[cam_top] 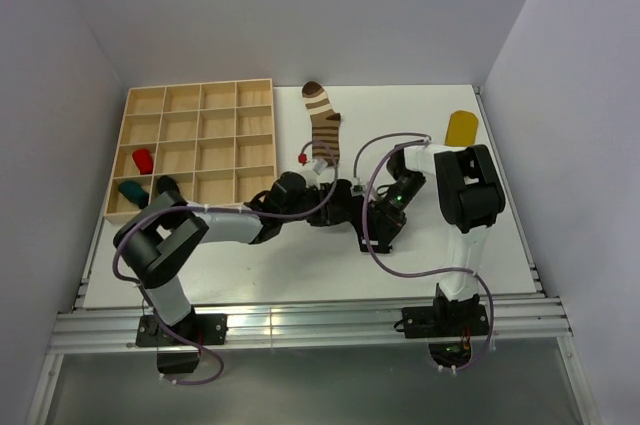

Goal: Roll the socks
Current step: Roll the sock at the center of the board.

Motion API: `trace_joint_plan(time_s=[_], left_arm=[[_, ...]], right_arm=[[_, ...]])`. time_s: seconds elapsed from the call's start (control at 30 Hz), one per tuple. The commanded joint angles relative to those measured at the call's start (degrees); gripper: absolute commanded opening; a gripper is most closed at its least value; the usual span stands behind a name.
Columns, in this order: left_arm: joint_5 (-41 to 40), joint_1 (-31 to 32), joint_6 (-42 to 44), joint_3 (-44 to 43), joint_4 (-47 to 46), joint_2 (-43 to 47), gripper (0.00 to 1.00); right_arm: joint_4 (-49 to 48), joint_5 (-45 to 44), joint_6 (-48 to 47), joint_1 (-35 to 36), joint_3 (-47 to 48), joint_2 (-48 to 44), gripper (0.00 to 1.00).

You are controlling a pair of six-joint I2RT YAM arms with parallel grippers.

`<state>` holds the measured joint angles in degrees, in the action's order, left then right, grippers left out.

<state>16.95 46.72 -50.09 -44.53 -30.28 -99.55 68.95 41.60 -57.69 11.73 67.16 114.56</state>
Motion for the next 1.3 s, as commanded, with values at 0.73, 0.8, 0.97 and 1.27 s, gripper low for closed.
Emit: trace_joint_plan(time_s=[0.73, 0.8, 0.97, 1.27], left_arm=[[3.18, 13.75, 41.38, -14.53, 8.13, -11.19, 0.53], [3.61, 14.45, 41.21, -14.00, 7.78, -11.46, 0.53], [4.14, 14.98, 39.10, -12.69, 6.73, -12.25, 0.51], [4.05, 14.89, 33.74, -8.56, 3.48, -13.04, 0.35]], right_arm=[[6.20, -1.00, 3.72, 0.14, 8.78, 8.40, 0.20], [5.85, -0.82, 4.43, 0.14, 8.78, 8.57, 0.19], [4.27, -0.47, 6.80, 0.14, 8.61, 8.66, 0.19], [4.18, 2.78, 9.87, 0.14, 8.61, 6.38, 0.20]])
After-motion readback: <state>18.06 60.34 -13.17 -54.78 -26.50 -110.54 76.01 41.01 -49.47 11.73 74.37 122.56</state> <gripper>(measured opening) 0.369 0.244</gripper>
